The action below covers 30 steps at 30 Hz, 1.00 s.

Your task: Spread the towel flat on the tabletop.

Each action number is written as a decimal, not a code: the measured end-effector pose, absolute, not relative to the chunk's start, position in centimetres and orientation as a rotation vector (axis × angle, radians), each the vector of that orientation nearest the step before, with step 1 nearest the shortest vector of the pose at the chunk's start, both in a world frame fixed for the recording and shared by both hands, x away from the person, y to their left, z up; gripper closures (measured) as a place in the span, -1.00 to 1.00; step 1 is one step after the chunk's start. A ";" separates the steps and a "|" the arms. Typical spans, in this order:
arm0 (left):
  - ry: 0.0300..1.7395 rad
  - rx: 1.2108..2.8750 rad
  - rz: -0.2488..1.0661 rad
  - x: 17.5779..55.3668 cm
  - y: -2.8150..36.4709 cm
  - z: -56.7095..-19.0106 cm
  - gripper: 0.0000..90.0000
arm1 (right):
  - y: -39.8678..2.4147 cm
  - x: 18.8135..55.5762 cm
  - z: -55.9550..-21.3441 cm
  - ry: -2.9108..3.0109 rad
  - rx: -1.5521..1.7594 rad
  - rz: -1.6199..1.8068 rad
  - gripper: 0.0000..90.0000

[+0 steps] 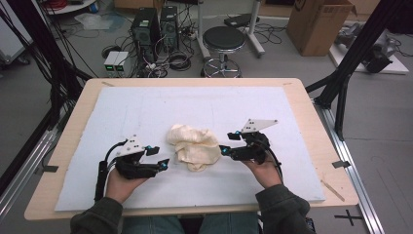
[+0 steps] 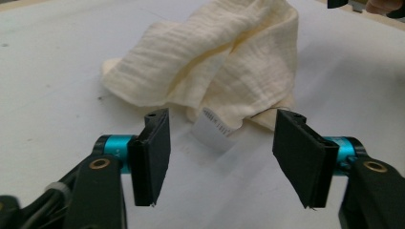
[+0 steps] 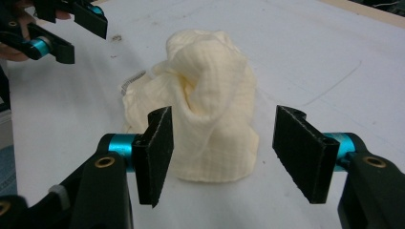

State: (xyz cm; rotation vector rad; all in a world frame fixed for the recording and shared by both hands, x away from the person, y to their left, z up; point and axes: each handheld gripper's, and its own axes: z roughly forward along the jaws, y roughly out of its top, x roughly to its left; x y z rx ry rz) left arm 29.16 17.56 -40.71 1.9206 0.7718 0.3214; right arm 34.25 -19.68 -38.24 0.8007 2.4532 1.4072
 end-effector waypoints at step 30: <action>0.776 2.186 0.234 34.0 12.2 -43.8 0.35 | -23.6 33.0 -40.5 2.425 0.818 1.390 -0.13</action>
